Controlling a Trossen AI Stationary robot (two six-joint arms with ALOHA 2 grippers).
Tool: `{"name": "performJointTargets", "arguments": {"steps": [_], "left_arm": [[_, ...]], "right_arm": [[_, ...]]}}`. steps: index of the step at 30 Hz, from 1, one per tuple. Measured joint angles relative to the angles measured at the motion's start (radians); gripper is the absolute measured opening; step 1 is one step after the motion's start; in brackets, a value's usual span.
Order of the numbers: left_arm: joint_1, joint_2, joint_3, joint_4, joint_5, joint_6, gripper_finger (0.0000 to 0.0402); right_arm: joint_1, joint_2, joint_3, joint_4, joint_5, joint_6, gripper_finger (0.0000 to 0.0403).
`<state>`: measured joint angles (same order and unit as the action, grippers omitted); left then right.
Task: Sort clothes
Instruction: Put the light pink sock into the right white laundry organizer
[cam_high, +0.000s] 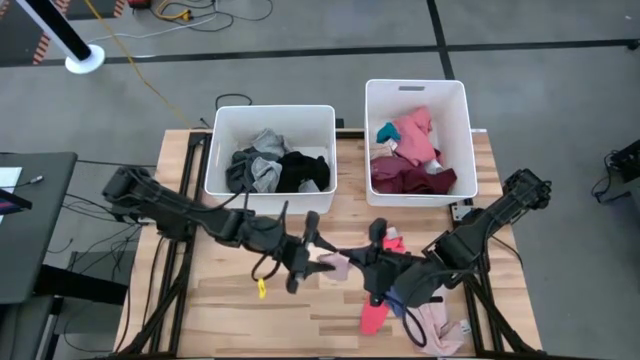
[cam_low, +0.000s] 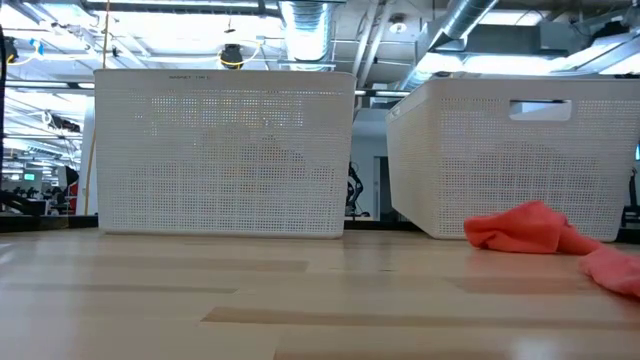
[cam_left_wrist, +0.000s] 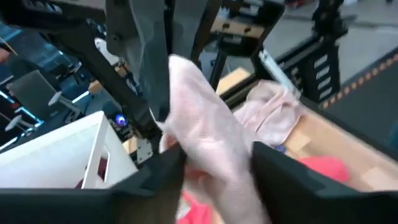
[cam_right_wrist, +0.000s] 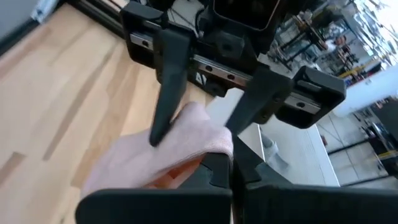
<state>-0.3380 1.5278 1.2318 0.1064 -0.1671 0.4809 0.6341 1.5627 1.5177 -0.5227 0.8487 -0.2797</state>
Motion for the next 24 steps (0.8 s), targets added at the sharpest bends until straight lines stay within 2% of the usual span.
{"name": "performJointTargets", "arguments": {"steps": [6, 7, 12, 15, 18, 24], "left_arm": [[0.024, 0.013, 0.013, -0.007, 0.026, 0.072, 0.0027], [0.029, 0.012, 0.013, -0.004, 0.027, 0.078, 0.0015], [0.05, 0.012, 0.014, 0.013, 0.028, 0.122, 0.0006], [0.063, 0.012, 0.029, 0.003, 0.027, 0.159, 0.0005], [0.08, 0.011, 0.045, -0.001, 0.027, 0.186, 0.0003], [0.133, 0.011, 0.078, 0.023, 0.026, 0.269, 0.0002]], "right_arm": [[0.007, 0.0, 0.0, -0.074, 0.024, 0.069, 0.0004], [0.007, 0.0, 0.0, -0.081, 0.024, 0.07, 0.0004], [0.025, -0.004, 0.0, -0.118, 0.073, 0.099, 0.0008], [0.037, -0.023, 0.0, -0.18, 0.132, 0.151, 0.003], [0.047, -0.051, 0.0, -0.252, 0.153, 0.246, 0.0074], [0.054, -0.1, 0.0, -0.418, 0.153, 0.497, 0.0186]]}}
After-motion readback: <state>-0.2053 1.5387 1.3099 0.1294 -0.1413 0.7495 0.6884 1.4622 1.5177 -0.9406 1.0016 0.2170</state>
